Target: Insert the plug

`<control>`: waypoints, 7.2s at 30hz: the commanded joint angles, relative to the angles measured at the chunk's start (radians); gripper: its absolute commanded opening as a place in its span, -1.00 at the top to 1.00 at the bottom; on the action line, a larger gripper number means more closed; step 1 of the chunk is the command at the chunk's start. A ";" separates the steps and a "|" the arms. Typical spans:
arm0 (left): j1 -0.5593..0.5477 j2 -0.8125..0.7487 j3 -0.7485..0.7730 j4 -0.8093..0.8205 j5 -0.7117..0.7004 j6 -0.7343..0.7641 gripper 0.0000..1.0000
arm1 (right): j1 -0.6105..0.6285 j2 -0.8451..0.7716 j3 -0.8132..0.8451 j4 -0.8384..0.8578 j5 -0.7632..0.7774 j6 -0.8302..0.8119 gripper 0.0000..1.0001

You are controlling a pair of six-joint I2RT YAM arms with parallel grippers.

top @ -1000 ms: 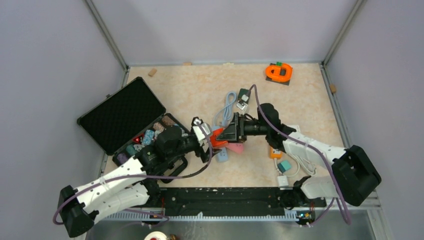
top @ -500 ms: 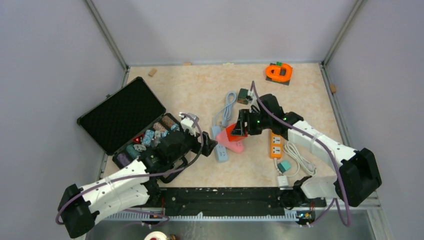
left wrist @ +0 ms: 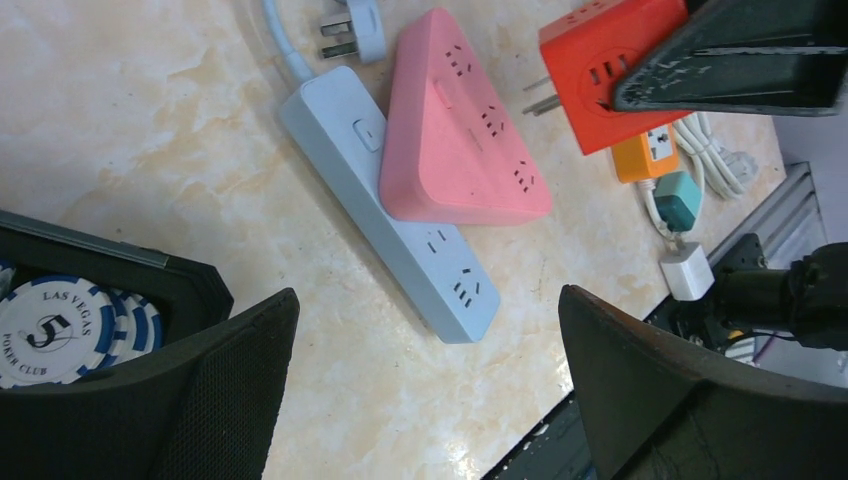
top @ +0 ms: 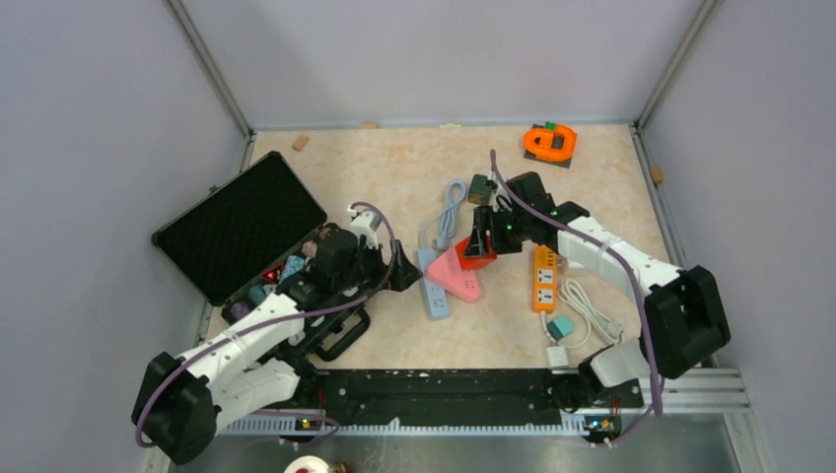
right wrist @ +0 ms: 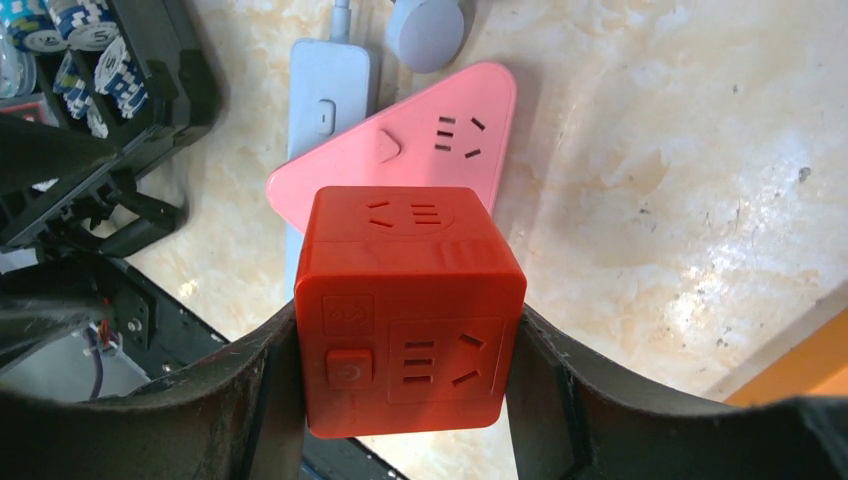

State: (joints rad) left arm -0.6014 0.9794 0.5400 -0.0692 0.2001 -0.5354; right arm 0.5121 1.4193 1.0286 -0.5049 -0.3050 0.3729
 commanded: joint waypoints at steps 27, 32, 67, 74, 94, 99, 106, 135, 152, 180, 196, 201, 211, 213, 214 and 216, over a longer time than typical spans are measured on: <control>0.079 -0.128 0.155 -0.383 -0.021 0.147 -0.97 | -0.071 0.219 0.139 0.077 -0.059 -0.097 1.00; 0.078 -0.165 0.144 -0.393 -0.029 0.146 -0.97 | -0.078 0.221 0.137 0.095 -0.067 -0.098 1.00; 0.078 -0.009 0.122 -0.222 0.102 0.071 -0.80 | -0.067 0.358 0.163 0.029 0.057 -0.120 1.00; 0.052 0.192 0.161 -0.105 0.121 -0.036 -0.66 | -0.034 0.406 0.190 -0.020 0.112 -0.119 1.00; 0.020 0.527 0.141 0.224 0.040 -0.221 -0.50 | 0.017 0.427 0.123 0.020 0.143 -0.079 1.00; 0.012 0.575 0.137 0.236 0.033 -0.220 -0.34 | 0.020 0.434 0.093 0.042 0.135 -0.077 1.00; 0.009 0.594 0.131 0.238 0.024 -0.217 -0.15 | 0.058 0.470 0.089 0.036 0.161 -0.070 1.00; 0.002 0.607 0.153 0.217 0.021 -0.196 -0.03 | 0.234 0.604 -0.018 -0.001 0.262 0.024 1.00; 0.002 0.477 0.239 0.076 -0.034 -0.098 -0.45 | 0.237 0.496 0.060 -0.058 0.266 0.016 0.87; 0.005 -0.446 -0.105 -0.052 -0.177 -0.067 -0.97 | 0.057 -0.105 -0.123 -0.004 0.245 0.077 -0.96; 0.005 -0.242 -0.036 -0.077 -0.020 -0.068 -0.97 | -0.157 -0.170 -0.161 0.006 0.206 0.075 -0.97; 0.004 -0.198 0.000 -0.111 -0.050 -0.035 -0.98 | -0.157 -0.002 -0.001 0.013 0.230 0.049 -0.97; 0.005 -0.191 -0.017 -0.134 -0.139 -0.013 -0.97 | -0.158 0.395 0.383 -0.006 0.346 0.088 -0.97; 0.003 -0.187 -0.019 -0.139 -0.158 -0.012 -0.97 | -0.157 0.468 0.453 -0.008 0.357 0.107 -0.97; 0.005 -0.185 -0.020 -0.141 -0.166 -0.012 -0.97 | -0.156 0.503 0.490 -0.005 0.355 0.116 -0.97; 0.005 -0.179 -0.027 -0.139 -0.179 -0.009 -0.97 | -0.154 0.572 0.555 -0.004 0.357 0.135 -0.97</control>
State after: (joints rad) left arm -0.5945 0.7910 0.5041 -0.2150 0.0719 -0.5659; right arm 0.3576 1.8957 1.4582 -0.5179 0.0128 0.4652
